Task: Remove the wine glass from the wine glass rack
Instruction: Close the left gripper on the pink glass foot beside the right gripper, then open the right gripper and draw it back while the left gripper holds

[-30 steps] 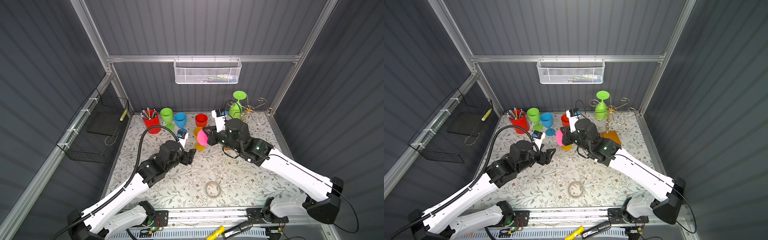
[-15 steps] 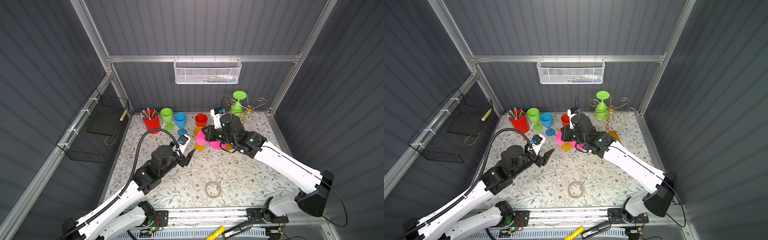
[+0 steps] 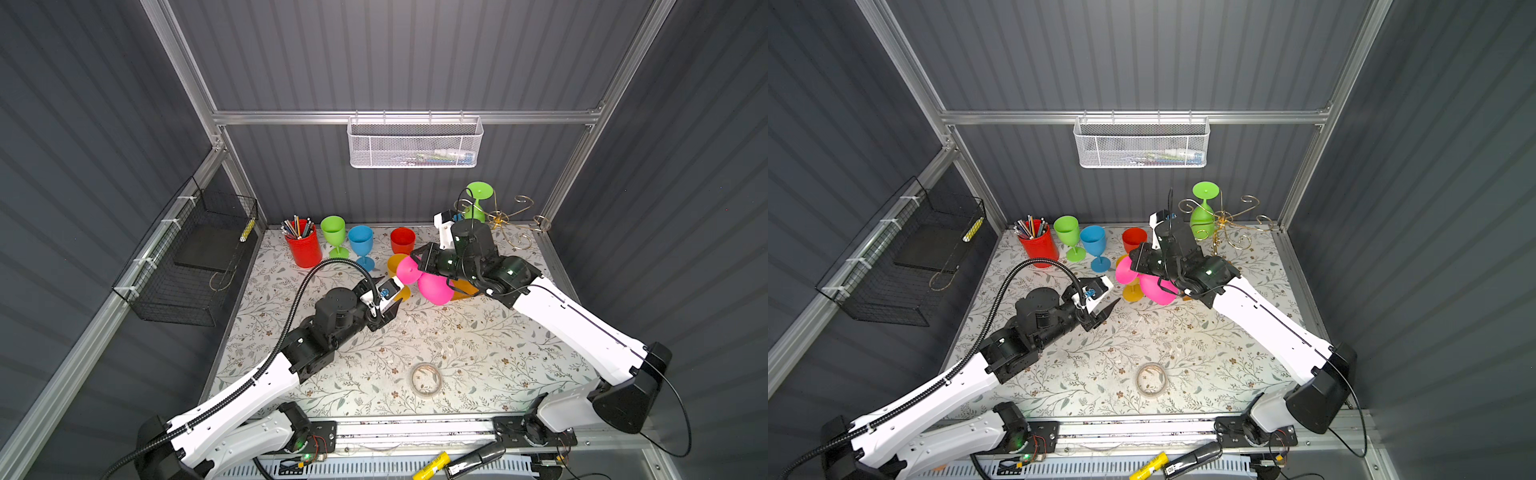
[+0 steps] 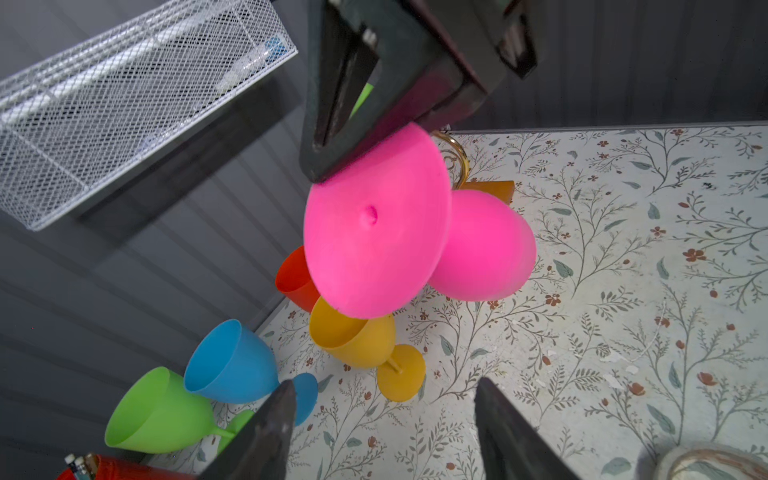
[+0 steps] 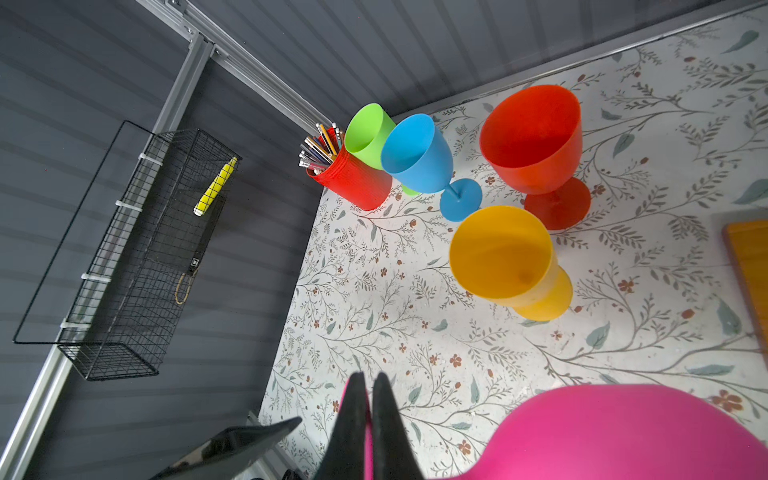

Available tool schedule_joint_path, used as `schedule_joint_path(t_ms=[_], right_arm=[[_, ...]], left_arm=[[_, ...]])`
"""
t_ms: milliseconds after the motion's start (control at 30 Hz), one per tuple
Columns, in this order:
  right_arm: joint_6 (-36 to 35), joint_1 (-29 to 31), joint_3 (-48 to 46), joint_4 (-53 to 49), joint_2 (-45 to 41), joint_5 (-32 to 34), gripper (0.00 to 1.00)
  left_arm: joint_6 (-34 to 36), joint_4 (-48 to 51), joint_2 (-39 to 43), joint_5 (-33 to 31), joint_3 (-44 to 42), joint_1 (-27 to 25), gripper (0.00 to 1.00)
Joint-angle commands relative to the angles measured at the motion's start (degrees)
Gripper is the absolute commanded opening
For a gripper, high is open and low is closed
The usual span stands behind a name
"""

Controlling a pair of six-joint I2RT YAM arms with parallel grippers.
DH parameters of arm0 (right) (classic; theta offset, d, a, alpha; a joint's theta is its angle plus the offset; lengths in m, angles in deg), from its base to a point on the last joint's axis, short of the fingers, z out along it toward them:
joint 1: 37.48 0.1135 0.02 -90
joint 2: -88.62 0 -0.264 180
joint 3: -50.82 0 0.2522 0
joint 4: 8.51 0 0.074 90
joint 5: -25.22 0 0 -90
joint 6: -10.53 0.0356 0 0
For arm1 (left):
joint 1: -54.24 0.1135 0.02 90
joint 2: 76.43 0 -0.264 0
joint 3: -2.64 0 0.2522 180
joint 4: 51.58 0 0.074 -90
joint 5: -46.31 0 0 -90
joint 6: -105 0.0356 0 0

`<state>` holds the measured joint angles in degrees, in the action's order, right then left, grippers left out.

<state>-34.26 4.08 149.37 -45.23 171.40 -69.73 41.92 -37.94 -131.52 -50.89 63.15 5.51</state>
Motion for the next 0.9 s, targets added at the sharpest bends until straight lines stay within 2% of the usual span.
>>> schedule_joint_path(t_ms=[0, 100, 333, 567, 867], right_arm=[[3.06, -0.58, -0.92, 2.80, -0.81, -2.04, 0.00], [3.82, -0.99, -1.19, 3.42, -1.06, -2.81, 0.00], [6.52, -2.06, -2.44, 5.82, -0.94, -5.15, 0.00], [9.47, -3.23, -4.08, 8.19, -0.53, -8.20, 0.00], [12.40, -3.90, -5.40, 10.62, -0.37, -10.07, 0.00]], left_arm=[[6.37, -3.40, -0.28, 0.35, 2.13, -0.72, 0.67], [8.71, -4.12, -0.44, 0.17, 2.13, -0.91, 0.65], [13.12, -3.42, -2.57, -0.46, 4.20, -0.86, 0.54], [15.81, -6.09, -4.12, -1.97, 4.99, -1.05, 0.40], [17.77, -8.96, -6.47, -4.33, 5.41, -1.48, 0.32]])
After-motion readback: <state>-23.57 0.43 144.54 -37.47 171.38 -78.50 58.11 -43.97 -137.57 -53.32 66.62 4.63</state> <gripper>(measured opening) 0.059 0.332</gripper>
